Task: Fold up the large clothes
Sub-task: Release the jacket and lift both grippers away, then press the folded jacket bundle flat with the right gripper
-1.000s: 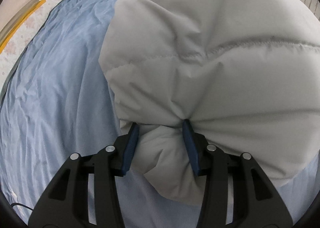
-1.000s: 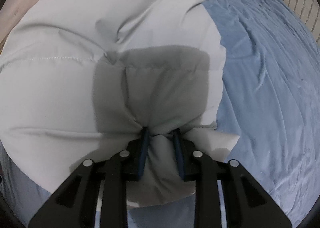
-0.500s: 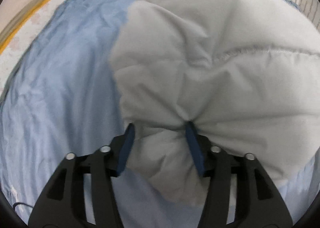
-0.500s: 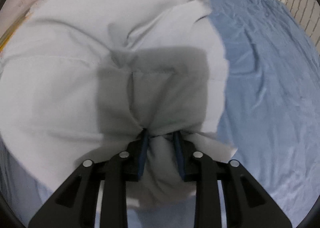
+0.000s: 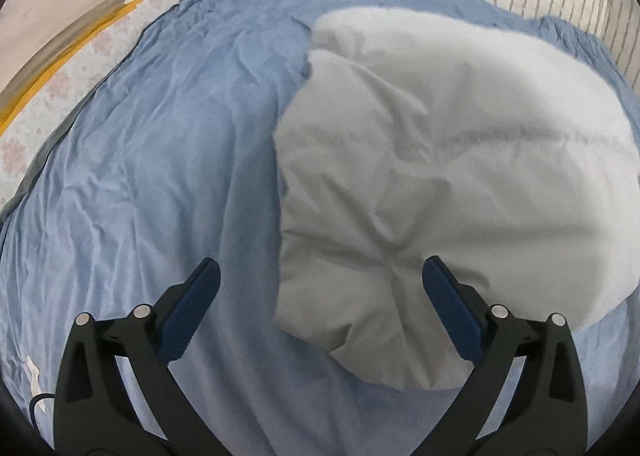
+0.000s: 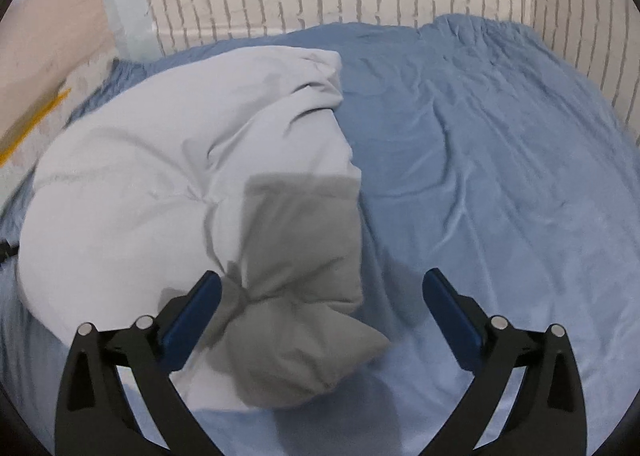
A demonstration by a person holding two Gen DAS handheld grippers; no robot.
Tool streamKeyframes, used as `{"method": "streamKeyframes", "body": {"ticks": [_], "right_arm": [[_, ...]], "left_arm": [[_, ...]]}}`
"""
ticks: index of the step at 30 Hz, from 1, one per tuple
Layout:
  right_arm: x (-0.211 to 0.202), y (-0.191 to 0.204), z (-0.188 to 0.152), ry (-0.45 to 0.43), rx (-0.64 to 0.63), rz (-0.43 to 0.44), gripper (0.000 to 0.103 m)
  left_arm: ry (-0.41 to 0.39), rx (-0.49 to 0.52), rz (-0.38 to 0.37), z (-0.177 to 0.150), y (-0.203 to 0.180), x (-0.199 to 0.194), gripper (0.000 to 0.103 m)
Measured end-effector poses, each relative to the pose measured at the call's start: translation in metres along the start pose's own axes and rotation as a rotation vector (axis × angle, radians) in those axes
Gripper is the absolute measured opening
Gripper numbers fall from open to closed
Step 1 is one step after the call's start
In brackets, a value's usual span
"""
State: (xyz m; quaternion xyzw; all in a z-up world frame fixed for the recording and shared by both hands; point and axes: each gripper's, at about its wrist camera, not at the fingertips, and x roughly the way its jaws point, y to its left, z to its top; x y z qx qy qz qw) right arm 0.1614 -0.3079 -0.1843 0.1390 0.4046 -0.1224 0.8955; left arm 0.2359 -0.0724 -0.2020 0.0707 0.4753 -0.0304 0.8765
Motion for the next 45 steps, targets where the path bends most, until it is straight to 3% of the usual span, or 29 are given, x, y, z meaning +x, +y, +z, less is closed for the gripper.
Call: {"method": "streamKeyframes", "body": {"ticks": [5,9,15,21,26,31,34,45], "right_arm": [[0.03,0.001,-0.001,0.03,0.029,0.043,0.101],[0.05,-0.002,-0.012,0.117,0.116,0.131,0.101],[0.04,0.007,-0.031,0.148,0.103,0.212,0.1],[0.016,0.042,-0.028,0.113,-0.054,0.151,0.096],[0.035,0.058,-0.018,0.147,-0.108,0.078,0.094],[0.037,0.067,-0.019,0.158,-0.134,0.039,0.067],[0.034,0.075,-0.023,0.157,-0.159,0.005,0.058],[0.033,0.084,-0.024,0.182,-0.186,-0.032,0.055]], "left_arm": [[-0.008,0.052,0.043,-0.009,-0.013,0.006,0.1],[0.009,0.029,0.019,-0.008,-0.012,0.008,0.1],[0.011,0.036,0.024,-0.002,-0.016,0.008,0.1],[0.009,0.044,0.031,-0.001,-0.016,0.01,0.1],[0.009,0.036,0.015,-0.002,-0.014,0.013,0.1],[0.003,0.032,-0.002,-0.009,-0.015,0.025,0.1],[0.004,0.022,-0.017,-0.01,-0.013,0.026,0.1],[-0.003,0.025,-0.04,-0.017,-0.007,0.021,0.1]]}}
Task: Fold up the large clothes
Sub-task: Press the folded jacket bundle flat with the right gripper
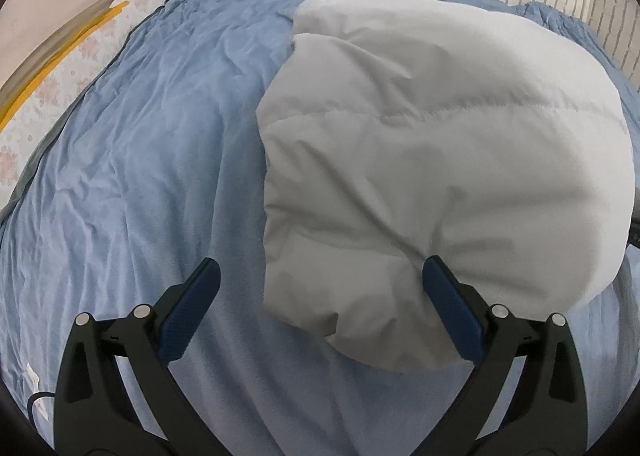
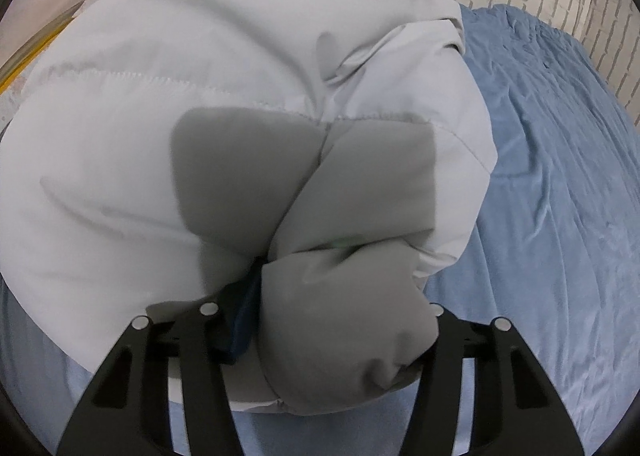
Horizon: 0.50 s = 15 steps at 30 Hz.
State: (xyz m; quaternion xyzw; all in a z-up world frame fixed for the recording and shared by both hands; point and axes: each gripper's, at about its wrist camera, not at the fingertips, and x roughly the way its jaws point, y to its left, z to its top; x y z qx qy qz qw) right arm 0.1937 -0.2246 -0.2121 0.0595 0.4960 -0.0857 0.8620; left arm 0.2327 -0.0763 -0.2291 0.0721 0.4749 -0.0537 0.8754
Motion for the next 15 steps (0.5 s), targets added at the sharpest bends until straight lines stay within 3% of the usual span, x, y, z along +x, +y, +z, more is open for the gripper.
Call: {"method": "streamKeyframes", "body": {"ticks": [3,8,15], "right_arm": [[-0.002,0.003,0.001,0.008,-0.002,-0.002,0.056],[0.003,0.0,0.01,0.015,0.001,-0.002,0.056],[0.006,-0.002,0.015,0.018,0.005,0.005,0.058]], "left_arm": [[-0.033,-0.039,-0.02,0.006,0.009,-0.003,0.099],[-0.017,-0.1,-0.04,0.026,0.018,0.015,0.1],[0.018,-0.033,-0.009,0.014,-0.002,0.036,0.1]]}}
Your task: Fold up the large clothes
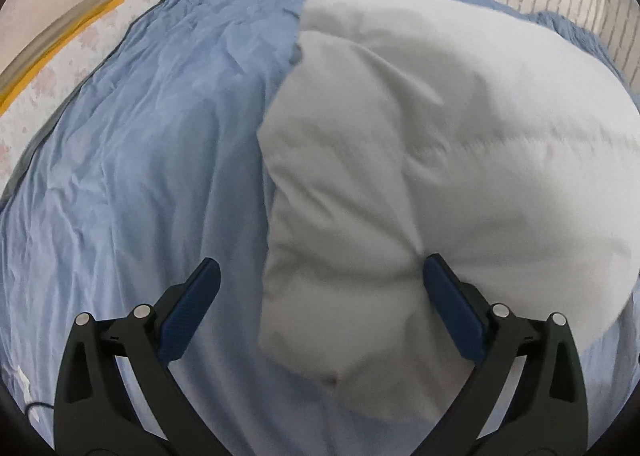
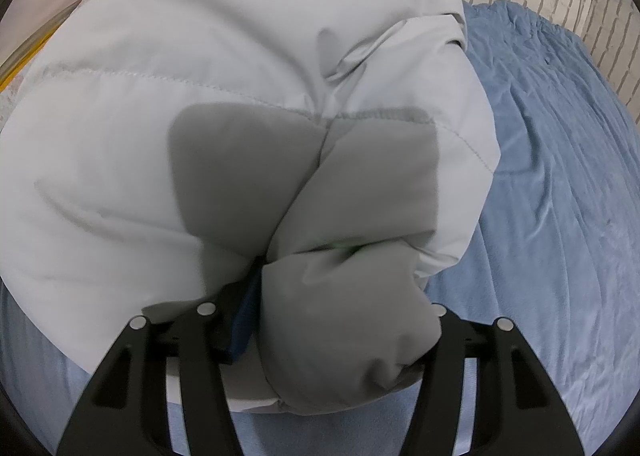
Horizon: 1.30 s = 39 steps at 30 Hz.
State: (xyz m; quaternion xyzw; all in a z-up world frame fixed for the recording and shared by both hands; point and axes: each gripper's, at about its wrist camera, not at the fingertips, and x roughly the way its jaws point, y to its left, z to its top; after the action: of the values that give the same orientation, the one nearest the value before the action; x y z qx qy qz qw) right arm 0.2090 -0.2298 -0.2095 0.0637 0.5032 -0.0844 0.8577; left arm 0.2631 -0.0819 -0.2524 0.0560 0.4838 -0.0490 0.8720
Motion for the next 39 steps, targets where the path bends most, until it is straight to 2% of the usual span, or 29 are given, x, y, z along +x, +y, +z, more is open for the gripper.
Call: {"method": "streamKeyframes", "body": {"ticks": [3,6,8,11,15,17,20,22,25,29,36,39], "right_arm": [[0.002,-0.002,0.0,-0.002,0.004,0.004,0.058],[0.003,-0.002,-0.001,-0.005,0.007,0.004,0.058],[0.003,-0.002,-0.001,-0.004,0.008,0.004,0.058],[0.004,-0.003,0.0,-0.004,0.005,0.006,0.059],[0.004,-0.003,0.0,-0.006,0.009,0.005,0.059],[0.004,-0.003,0.0,-0.007,0.01,0.005,0.06],[0.005,-0.003,0.0,-0.008,0.01,0.007,0.06],[0.005,-0.004,0.0,-0.009,0.012,0.011,0.061],[0.005,-0.005,0.0,-0.01,0.016,0.014,0.061],[0.006,-0.005,0.0,-0.008,0.016,0.015,0.061],[0.006,-0.007,0.001,-0.003,0.031,0.026,0.063],[0.008,-0.011,0.002,0.001,0.046,0.041,0.066]], "left_arm": [[0.021,-0.03,-0.079,-0.018,0.005,-0.004,0.1],[0.048,-0.088,-0.191,-0.031,0.016,-0.008,0.1],[0.036,-0.096,-0.23,-0.039,0.016,-0.014,0.1],[0.018,-0.064,-0.247,-0.043,0.007,-0.019,0.099],[0.069,-0.078,-0.283,-0.044,-0.006,-0.008,0.091],[0.084,-0.097,-0.301,-0.044,-0.009,-0.003,0.091],[0.081,-0.11,-0.285,-0.052,-0.008,-0.002,0.095],[0.084,-0.145,-0.307,-0.048,0.007,0.006,0.098],[0.078,-0.19,-0.364,-0.034,0.018,0.012,0.099],[0.063,-0.223,-0.395,-0.016,0.028,0.012,0.098],[0.107,-0.213,-0.406,0.02,0.035,0.035,0.098],[0.116,-0.177,-0.374,0.03,0.027,0.04,0.098]]}}
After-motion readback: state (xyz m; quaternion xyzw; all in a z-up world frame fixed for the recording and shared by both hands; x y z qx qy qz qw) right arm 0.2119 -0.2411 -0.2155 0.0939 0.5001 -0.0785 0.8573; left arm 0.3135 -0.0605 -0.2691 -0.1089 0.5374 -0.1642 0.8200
